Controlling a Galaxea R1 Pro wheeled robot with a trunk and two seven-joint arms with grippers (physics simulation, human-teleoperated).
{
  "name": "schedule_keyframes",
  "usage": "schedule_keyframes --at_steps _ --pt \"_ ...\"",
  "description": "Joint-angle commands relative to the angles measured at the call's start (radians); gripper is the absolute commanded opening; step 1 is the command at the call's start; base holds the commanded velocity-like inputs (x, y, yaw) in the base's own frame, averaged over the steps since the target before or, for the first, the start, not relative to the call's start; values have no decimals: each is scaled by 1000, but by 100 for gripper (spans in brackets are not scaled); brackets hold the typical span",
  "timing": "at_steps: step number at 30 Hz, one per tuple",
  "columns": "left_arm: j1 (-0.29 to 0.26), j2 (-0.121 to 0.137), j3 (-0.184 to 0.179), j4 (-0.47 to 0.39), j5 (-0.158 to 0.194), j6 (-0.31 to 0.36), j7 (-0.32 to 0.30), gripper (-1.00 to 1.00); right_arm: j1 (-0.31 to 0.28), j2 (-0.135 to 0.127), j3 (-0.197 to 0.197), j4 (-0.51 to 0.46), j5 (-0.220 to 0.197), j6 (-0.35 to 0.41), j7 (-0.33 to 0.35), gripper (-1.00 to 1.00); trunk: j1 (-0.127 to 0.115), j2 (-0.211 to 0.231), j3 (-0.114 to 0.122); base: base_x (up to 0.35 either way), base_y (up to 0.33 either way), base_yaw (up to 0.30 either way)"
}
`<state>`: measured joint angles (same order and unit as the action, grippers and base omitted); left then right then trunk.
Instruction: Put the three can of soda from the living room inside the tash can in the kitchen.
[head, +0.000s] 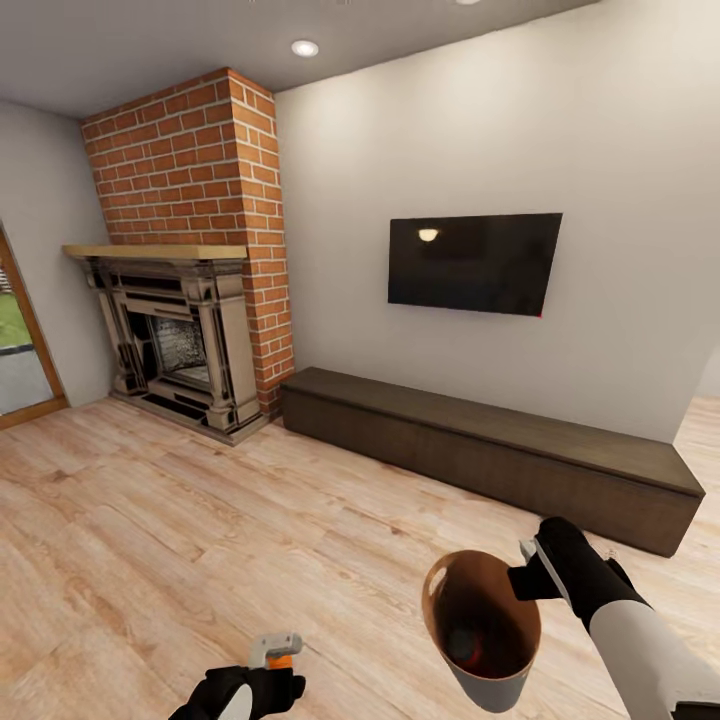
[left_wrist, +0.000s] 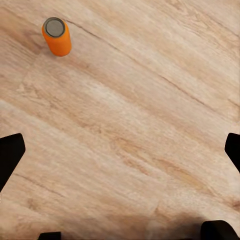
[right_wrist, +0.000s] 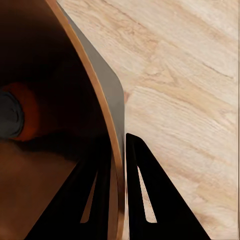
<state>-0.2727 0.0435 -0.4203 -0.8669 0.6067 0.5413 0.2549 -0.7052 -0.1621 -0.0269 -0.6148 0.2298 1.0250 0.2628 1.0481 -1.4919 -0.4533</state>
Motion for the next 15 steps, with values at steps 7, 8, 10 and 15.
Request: schedule_keyframes --at_steps 7,8,10,15 --pt "-20 7 3 -4 -2 -24 -2 100 41 -20 -26 21 36 -18 5 -100 0 0 0 0 0 0" --pt "-20 7 3 -4 -2 -24 -2 100 41 -20 -27 21 53 -18 5 -100 0 0 0 0 0 0" --pt "-20 7 3 -4 -2 -24 -2 100 41 -20 -27 21 80 -18 5 -100 0 0 0 0 0 0" --pt "-20 7 3 -4 -2 -24 -2 100 41 -20 -27 21 107 -18 5 -100 0 0 0 0 0 0"
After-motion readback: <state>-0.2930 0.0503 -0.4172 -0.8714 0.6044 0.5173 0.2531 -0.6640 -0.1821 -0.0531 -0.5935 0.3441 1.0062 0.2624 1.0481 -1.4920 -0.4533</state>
